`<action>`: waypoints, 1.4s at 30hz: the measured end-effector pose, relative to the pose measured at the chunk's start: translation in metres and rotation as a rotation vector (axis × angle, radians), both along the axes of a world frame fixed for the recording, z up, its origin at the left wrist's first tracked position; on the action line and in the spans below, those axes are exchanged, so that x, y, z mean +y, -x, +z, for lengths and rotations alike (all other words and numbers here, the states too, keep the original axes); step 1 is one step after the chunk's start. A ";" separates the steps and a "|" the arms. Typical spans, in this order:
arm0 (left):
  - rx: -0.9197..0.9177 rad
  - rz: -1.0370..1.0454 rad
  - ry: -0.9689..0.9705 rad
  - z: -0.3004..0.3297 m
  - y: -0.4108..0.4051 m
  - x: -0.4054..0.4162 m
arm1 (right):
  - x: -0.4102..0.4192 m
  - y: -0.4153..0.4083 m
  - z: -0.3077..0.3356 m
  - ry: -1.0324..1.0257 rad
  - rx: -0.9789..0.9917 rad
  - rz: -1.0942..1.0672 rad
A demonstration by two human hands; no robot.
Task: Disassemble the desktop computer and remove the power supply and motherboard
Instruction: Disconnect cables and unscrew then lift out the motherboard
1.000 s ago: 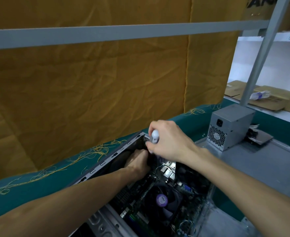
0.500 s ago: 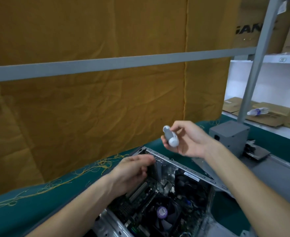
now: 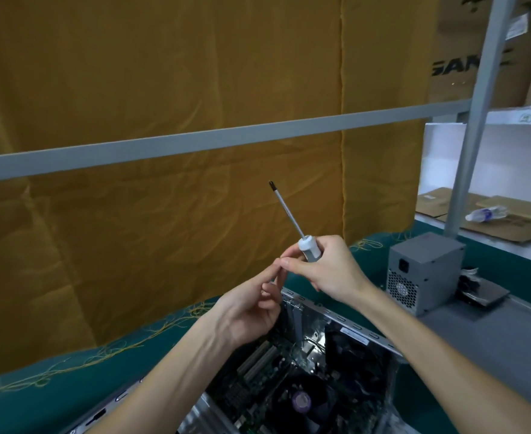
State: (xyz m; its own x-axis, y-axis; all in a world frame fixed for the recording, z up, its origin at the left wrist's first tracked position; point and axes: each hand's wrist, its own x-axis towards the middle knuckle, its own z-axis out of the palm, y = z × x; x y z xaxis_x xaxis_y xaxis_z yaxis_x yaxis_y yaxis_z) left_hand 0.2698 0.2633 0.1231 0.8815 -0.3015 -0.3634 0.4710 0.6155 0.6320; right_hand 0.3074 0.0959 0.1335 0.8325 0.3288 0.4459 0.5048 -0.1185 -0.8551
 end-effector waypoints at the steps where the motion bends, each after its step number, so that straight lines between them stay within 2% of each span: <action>1: 0.004 0.007 0.010 0.000 -0.001 0.000 | -0.001 -0.001 0.000 0.000 0.026 0.002; 6: 0.007 0.031 0.018 -0.005 0.003 -0.001 | -0.005 -0.006 -0.002 0.052 0.022 0.006; 8: -0.059 0.038 -0.088 -0.007 0.004 -0.002 | -0.005 -0.005 -0.003 0.072 -0.009 0.003; 9: -0.124 0.051 -0.213 -0.008 0.002 -0.003 | -0.005 -0.006 -0.003 0.069 -0.005 -0.007; 10: -0.229 0.087 -0.422 -0.009 0.001 -0.004 | -0.007 -0.007 -0.002 0.056 0.005 -0.032; 13: -0.758 0.311 -1.436 -0.018 -0.009 -0.006 | -0.031 -0.018 0.002 -0.026 0.041 -0.161; 14: -0.910 0.327 -1.645 -0.022 -0.012 -0.007 | -0.046 -0.024 0.000 -0.051 0.064 -0.200; 15: -0.999 0.285 -1.732 -0.026 -0.016 -0.009 | -0.065 -0.029 -0.004 -0.048 0.083 -0.240; 20: -1.023 0.002 -1.839 -0.058 -0.026 -0.021 | -0.149 -0.053 -0.066 0.219 0.248 -0.492; 24: -1.035 -0.031 -1.907 -0.070 -0.025 -0.020 | -0.174 -0.069 -0.123 0.465 0.334 -0.543; 28: -1.025 -0.033 -1.907 -0.071 -0.024 -0.024 | -0.178 -0.083 -0.156 0.626 0.284 -0.633; 37: -1.056 -0.006 -1.915 -0.075 -0.027 -0.021 | -0.168 -0.102 -0.184 0.665 0.305 -0.726; 42: -1.069 -0.050 -1.922 -0.073 -0.027 -0.018 | -0.166 -0.097 -0.168 0.481 0.325 -0.650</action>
State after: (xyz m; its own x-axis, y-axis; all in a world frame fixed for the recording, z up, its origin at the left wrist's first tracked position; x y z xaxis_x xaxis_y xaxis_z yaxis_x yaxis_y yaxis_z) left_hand 0.2969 0.2453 0.0503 0.9020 -0.2964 0.3139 -0.3784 -0.8927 0.2446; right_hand 0.4042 -0.0703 -0.0349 0.9824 -0.1645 0.0883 -0.0490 -0.6834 -0.7284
